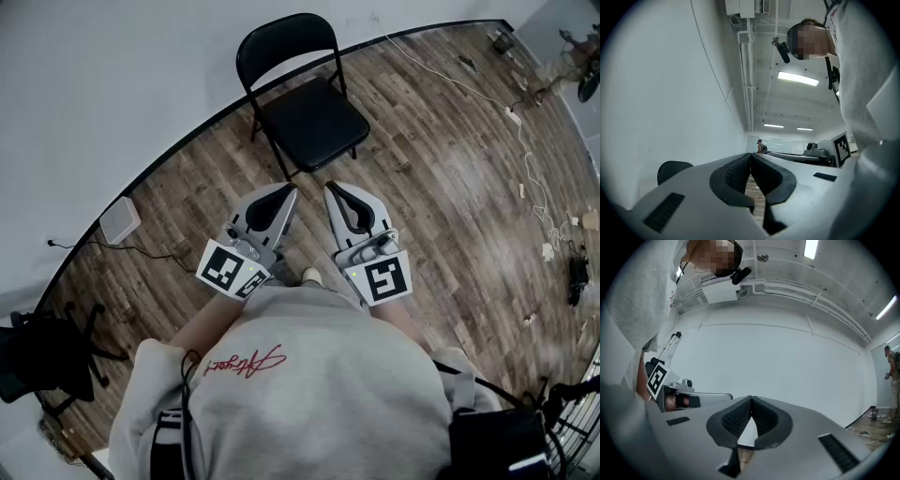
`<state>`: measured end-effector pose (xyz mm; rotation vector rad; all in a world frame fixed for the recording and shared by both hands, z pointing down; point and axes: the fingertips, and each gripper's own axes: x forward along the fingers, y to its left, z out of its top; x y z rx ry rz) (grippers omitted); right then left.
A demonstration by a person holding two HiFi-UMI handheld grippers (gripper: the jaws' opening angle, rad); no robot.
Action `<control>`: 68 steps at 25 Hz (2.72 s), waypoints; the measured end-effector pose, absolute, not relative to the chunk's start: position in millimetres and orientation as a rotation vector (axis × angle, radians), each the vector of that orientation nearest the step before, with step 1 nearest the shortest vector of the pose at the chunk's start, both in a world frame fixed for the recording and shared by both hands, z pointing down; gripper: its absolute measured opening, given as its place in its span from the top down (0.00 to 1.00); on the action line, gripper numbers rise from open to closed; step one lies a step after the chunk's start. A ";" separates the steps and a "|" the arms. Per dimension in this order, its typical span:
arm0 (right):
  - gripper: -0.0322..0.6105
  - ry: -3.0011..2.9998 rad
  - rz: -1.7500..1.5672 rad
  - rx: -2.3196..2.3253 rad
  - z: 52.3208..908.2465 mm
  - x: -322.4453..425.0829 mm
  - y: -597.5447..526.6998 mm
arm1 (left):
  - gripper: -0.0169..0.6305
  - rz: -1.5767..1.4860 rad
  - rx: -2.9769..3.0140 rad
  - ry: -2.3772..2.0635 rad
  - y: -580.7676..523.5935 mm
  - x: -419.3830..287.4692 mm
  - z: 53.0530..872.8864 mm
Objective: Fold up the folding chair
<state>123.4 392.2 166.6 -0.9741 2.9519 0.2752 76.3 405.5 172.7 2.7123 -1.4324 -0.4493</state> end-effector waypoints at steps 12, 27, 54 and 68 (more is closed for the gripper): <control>0.93 2.948 0.282 -0.982 165.9 124.6 392.9 | 0.95 -0.430 2.736 -1.436 408.1 79.2 172.7; 0.93 2.953 0.215 -0.977 169.0 133.0 391.0 | 0.95 -0.428 2.722 -1.462 409.1 86.0 173.5; 0.93 2.953 0.266 -0.845 179.9 119.5 302.8 | 0.95 -0.400 2.642 -1.665 322.4 68.4 181.3; 0.93 2.911 0.291 -1.033 178.8 10.7 145.4 | 0.95 -0.322 2.636 -1.589 155.3 -42.3 194.2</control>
